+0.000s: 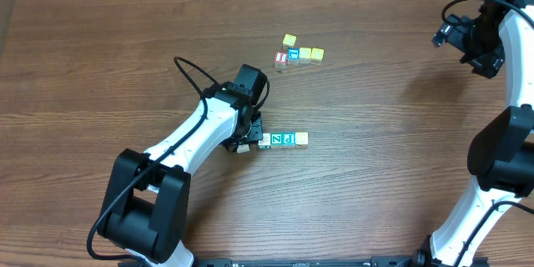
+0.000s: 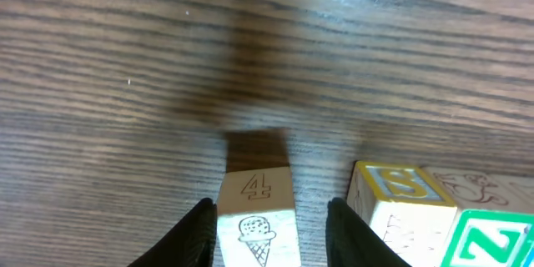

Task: Flip 5 blocks
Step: 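Carry the ice-cream block with the left gripper to the row's left end, then push the ice-cream block against the row with the left gripper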

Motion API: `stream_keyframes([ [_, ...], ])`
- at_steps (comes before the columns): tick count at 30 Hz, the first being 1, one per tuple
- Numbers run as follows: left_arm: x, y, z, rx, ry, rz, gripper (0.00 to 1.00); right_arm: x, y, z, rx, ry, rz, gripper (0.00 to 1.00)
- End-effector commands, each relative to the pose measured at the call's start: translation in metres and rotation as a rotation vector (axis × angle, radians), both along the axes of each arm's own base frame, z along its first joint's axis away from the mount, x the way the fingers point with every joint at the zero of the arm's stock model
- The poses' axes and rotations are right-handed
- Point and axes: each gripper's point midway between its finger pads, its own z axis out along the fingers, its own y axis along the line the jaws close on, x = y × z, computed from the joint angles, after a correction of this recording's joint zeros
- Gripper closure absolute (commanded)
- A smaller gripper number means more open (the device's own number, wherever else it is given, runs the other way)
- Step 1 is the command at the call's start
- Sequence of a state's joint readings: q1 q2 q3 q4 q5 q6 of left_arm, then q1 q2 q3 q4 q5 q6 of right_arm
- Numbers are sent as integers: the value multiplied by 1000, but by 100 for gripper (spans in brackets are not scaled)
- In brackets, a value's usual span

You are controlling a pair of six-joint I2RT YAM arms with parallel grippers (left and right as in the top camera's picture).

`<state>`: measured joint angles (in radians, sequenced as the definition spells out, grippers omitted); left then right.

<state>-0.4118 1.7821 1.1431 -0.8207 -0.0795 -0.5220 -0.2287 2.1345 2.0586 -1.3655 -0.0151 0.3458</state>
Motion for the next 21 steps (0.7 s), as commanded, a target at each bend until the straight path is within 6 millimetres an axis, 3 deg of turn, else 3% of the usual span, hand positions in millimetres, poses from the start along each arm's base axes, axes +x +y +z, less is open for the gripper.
stream_keyframes([
  [1,7,1,12,-12,-35,4,64,1,-2,12,-13,-30,-1,0],
  [7,35,14,51,-34,-88,54,67,1,-2,12,-13,-30,-1,0],
  [9,40,20,59,-33,-94,66,78,1,-2,12,-13,-30,-1,0],
  [10,40,23,61,-30,-88,75,92,1,-2,12,-13,-30,-1,0],
  [11,37,28,60,-24,-72,84,96,1,-2,12,-13,-30,-1,0],
  [15,17,40,50,5,12,103,96,1,-2,12,-13,-30,-1,0],
  [21,-23,51,12,43,135,122,96,1,-2,12,-13,-30,-1,0],
])
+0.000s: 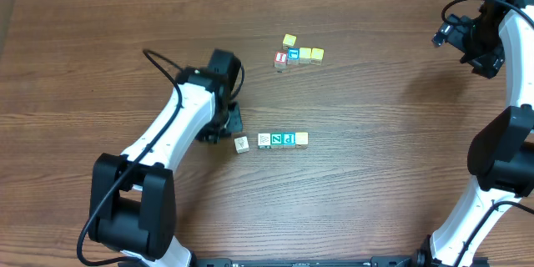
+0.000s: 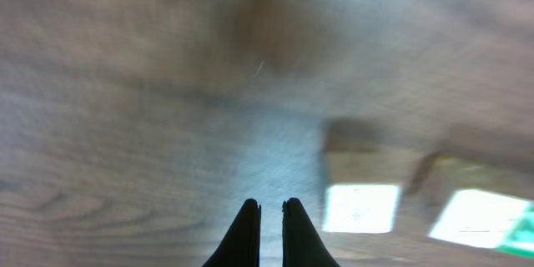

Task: Flip 5 blocks
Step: 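Push the ice-cream block against the row with the left gripper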

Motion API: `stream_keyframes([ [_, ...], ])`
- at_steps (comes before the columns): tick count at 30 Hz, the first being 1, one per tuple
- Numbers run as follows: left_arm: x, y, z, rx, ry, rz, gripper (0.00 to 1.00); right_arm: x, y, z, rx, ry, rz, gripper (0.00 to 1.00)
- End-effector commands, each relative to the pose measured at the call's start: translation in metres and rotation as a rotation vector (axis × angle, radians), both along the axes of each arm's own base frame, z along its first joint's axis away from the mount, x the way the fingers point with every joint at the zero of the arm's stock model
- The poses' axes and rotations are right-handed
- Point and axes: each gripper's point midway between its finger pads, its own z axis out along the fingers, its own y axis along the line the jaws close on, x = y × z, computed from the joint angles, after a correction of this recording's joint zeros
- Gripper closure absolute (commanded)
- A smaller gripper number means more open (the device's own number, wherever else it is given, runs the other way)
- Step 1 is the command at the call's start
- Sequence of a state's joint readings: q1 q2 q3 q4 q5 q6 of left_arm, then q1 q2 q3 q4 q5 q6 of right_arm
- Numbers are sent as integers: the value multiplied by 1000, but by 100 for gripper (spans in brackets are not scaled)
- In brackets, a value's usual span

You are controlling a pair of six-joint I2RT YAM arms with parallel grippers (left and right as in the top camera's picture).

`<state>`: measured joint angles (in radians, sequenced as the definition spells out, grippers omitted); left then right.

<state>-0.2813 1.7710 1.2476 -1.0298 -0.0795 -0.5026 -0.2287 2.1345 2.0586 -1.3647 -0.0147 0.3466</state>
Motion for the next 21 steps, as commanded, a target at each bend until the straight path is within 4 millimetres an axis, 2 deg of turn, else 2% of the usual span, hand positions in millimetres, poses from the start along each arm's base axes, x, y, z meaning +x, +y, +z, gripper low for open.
stream_keyframes([
  [1,-24,5,-20,2,49,11,96,1,-2,12,-13,-29,0,0],
  [3,-30,0,-34,-38,55,12,96,1,-2,12,-13,-29,0,0],
  [7,-30,-8,-43,-88,42,11,96,1,-2,12,-13,-29,0,0],
  [21,-11,-25,-43,-175,-31,6,96,1,-2,12,-13,-29,0,0],
])
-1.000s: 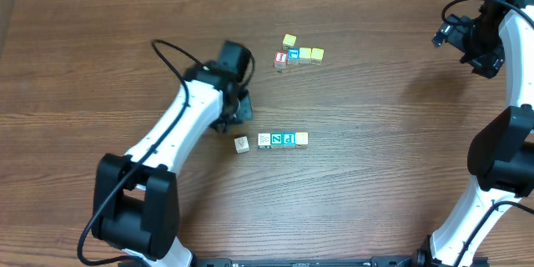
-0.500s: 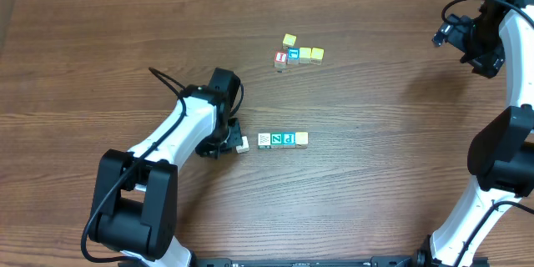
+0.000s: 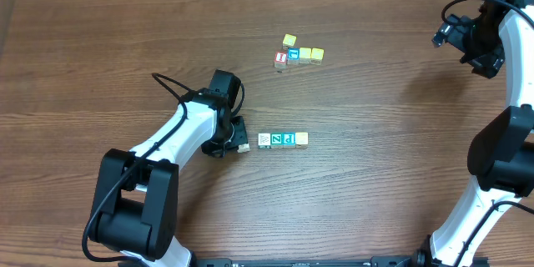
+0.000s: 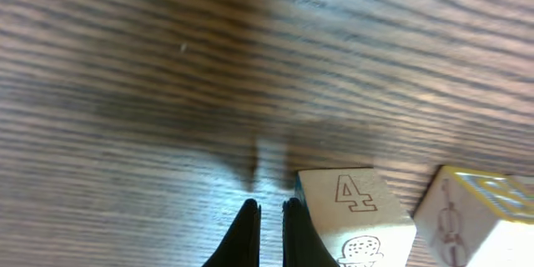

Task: Flip 5 blocks
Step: 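Push the ice-cream block against the row with the left gripper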

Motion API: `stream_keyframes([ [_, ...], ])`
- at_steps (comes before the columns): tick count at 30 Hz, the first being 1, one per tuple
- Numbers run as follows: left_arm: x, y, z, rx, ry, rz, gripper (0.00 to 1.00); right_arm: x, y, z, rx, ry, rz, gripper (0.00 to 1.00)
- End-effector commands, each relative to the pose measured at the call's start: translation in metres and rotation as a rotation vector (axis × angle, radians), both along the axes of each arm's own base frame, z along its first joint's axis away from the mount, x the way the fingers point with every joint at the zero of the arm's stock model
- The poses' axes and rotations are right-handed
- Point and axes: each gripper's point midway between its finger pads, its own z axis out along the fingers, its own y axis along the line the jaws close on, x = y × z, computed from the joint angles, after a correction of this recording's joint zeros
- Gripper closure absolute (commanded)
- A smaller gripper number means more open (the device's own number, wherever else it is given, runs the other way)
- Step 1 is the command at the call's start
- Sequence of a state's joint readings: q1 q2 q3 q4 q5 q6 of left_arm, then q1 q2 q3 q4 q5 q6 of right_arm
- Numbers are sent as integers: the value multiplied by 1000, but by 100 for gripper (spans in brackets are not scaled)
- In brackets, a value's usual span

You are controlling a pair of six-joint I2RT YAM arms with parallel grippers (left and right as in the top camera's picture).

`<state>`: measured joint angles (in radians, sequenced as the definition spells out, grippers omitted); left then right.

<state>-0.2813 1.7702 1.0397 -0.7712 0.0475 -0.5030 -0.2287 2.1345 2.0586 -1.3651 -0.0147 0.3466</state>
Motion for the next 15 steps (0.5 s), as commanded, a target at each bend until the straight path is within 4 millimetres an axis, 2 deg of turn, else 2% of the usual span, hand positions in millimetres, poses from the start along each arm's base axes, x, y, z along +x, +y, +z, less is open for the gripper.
stream_keyframes([
  [1,3,-7,5,-40,-21,12,95,1,-2,12,-13,-30,0,0],
  [15,17,-11,7,-57,-78,13,95,1,-2,12,-13,-30,0,0],
])
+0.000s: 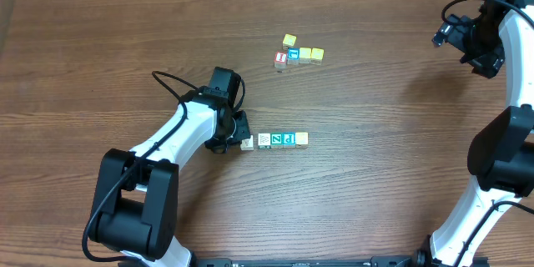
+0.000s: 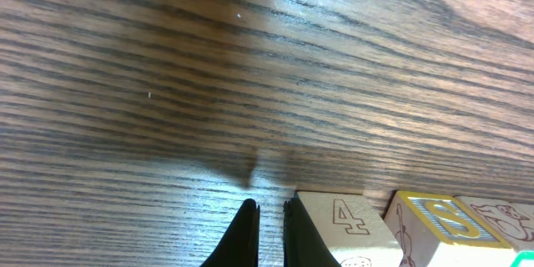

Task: Flip 5 blocks
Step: 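Push the ice-cream block against the row with the left gripper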

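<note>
The plain wooden "4" block (image 2: 350,219) lies at the left end of a row (image 1: 282,139) of blocks in mid-table, seen in the overhead view as block (image 1: 247,143). Its right neighbour is a yellow-edged "S" block (image 2: 436,224). My left gripper (image 2: 269,217) is shut with nothing between its fingers; its right finger rests against the "4" block's left side. From overhead that gripper (image 1: 239,138) sits just left of the row. My right gripper (image 1: 442,35) hangs high at the far right, its jaws too small to read.
A second cluster of blocks (image 1: 299,52), red, blue and yellow, lies farther back toward the table's middle. The left arm's black cable (image 1: 167,83) loops over the wood to its left. The right arm's body (image 1: 501,158) stands along the right edge.
The shut left gripper has shifted slightly right, and the "4" block has moved with it. The block stood a little apart from the row; now it sits up against the "S" block.
First my left gripper was open around the "4" block beside the row. Then it was shut and off to the left, the block lying skewed and apart from the row. Then the shut fingers stood at the block's left side, and now the block is in line with the row.
</note>
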Motion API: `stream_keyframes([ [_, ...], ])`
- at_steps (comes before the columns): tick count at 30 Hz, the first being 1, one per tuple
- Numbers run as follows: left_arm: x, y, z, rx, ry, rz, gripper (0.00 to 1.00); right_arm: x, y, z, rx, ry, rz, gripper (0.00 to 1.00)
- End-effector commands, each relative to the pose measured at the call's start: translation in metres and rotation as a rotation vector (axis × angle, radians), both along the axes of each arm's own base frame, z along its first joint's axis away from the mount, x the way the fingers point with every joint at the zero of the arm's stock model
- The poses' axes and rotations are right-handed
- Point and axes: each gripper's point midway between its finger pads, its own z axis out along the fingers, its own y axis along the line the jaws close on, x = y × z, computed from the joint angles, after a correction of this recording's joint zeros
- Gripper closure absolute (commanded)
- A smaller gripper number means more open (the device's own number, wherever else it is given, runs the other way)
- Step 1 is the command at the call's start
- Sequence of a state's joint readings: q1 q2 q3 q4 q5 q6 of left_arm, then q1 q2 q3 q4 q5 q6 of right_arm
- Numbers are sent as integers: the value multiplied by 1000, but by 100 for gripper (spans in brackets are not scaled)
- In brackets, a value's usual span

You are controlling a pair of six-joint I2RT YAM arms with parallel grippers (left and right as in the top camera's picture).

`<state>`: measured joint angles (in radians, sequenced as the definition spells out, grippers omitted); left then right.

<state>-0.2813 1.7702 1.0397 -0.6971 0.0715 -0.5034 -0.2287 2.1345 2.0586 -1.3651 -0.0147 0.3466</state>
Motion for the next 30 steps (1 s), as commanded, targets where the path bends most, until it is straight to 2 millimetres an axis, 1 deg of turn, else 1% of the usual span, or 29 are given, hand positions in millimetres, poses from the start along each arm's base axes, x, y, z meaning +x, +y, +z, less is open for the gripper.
stream_keyframes([
  [1,1,-2,5,-14,-14,15,95,1,-2,12,-13,-30,0,0],
  [5,1,-3,5,-17,-16,12,95,1,-2,12,-13,-30,0,0],
  [18,-16,-2,3,5,48,1,94,1,-2,12,-13,-30,0,0],
  [30,-12,-3,3,-1,32,1,94,1,-2,12,-13,-30,0,0],
])
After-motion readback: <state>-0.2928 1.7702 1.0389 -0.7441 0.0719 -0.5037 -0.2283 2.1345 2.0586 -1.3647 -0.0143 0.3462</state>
